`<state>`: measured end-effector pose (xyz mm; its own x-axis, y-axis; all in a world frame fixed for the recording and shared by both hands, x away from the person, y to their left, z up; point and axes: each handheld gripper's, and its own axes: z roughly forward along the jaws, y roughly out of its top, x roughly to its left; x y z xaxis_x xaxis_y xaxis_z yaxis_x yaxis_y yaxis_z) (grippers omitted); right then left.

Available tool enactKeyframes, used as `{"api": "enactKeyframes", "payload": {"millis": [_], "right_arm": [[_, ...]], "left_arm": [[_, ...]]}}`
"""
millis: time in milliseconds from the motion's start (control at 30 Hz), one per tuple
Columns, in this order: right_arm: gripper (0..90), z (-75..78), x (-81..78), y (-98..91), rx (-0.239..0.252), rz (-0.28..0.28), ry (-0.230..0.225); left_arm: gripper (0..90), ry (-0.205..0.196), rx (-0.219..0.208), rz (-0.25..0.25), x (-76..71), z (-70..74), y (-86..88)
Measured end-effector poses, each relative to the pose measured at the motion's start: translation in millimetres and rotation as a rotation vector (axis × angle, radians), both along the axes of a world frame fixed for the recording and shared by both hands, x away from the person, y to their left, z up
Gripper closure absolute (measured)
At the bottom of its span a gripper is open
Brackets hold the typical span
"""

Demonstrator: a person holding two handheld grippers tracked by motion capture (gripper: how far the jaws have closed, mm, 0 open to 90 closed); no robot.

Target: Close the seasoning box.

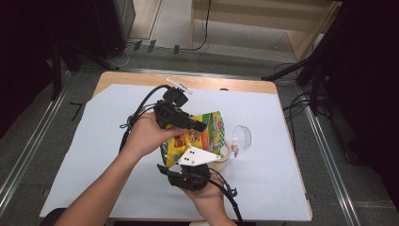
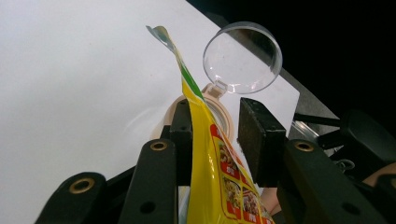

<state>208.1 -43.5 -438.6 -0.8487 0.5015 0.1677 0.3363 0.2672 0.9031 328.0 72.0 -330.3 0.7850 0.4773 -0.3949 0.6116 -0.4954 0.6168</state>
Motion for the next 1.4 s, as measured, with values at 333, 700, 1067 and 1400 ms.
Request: {"api": "enactKeyframes", "payload": {"millis": [333,700,1067,1400], "right_arm": [[62.7,-0.1,6.0,-2.8,-0.004,-0.021,0.013],[62.9,3.7,6.8,-0.2,-0.031,-0.021,-0.026],[63.0,0.9,5.8,-0.9,-0.027,-0.016,-0.009],[63.1,0.9,5.2,0.0,-0.031,-0.012,-0.014]], "left_arm": [[69.4,0.004,0.011,-0.012,8.1,-0.7,-5.0],[69.7,-0.034,-0.008,-0.008,2.5,5.9,-1.0],[69.8,-0.038,0.010,-0.007,0.5,3.9,-3.7],[69.8,-0.042,0.007,-0.007,-0.4,3.9,-2.6]]}}
